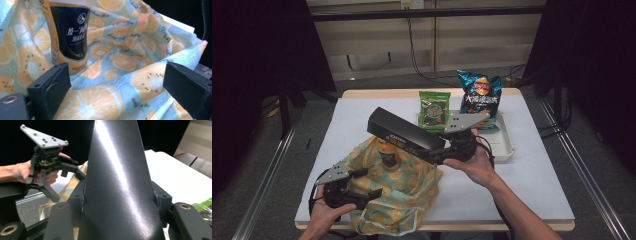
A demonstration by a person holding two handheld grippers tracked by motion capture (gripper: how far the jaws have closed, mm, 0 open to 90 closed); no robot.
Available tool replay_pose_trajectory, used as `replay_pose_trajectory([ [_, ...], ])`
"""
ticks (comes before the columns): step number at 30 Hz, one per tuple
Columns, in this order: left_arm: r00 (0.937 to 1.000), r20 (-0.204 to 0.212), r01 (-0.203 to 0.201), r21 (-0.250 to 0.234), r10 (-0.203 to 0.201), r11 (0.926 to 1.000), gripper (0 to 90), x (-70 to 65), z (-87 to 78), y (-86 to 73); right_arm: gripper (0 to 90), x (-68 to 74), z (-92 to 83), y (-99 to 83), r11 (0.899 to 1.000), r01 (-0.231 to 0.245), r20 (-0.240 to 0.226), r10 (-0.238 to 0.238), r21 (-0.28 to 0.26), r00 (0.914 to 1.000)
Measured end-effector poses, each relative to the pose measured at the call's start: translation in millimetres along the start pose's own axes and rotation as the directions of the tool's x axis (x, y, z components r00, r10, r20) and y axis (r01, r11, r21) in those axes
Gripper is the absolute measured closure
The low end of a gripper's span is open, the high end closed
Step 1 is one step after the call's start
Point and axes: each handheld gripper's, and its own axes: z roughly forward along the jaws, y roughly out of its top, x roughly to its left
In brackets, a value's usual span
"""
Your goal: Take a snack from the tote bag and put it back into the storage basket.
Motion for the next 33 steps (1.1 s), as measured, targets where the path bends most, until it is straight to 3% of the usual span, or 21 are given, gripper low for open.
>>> replay_pose_trajectory([
  [5,0.9997,0.023,-0.004,-0.032,0.004,0.9995,3.7,-1.5,-4.9,1.1,43.2,-14.3,-11.0,-0.2,1.000,-0.026,0.025,0.027,-0.015,0.9993],
  [12,0.9993,0.037,0.012,-0.057,-0.010,0.9983,3.7,-0.3,-7.4,1.0,43.2,-33.9,-21.7,-7.3,0.999,-0.052,0.065,0.050,0.017,0.9966],
  [15,0.9986,0.051,-0.006,-0.060,0.009,0.9982,3.4,-0.9,-8.2,1.4,43.2,-42.4,-24.8,-13.0,0.998,-0.064,0.081,0.062,0.026,0.9948],
  [22,0.9988,0.044,-0.019,-0.058,0.021,0.9982,3.3,-1.5,-8.8,1.6,43.2,-62.3,-30.9,-28.6,0.994,-0.080,0.124,0.071,0.071,0.9897],
  [29,0.9993,0.028,-0.022,-0.058,0.024,0.9980,3.8,-0.3,-10.1,1.3,43.2,-80.9,-30.5,-44.5,0.987,-0.084,0.138,0.065,0.138,0.9884],
  [33,0.9995,0.022,-0.022,-0.056,0.024,0.9982,4.1,0.0,-10.5,1.0,43.1,-89.5,-30.2,-53.9,0.983,-0.104,0.150,0.082,0.149,0.9852],
])
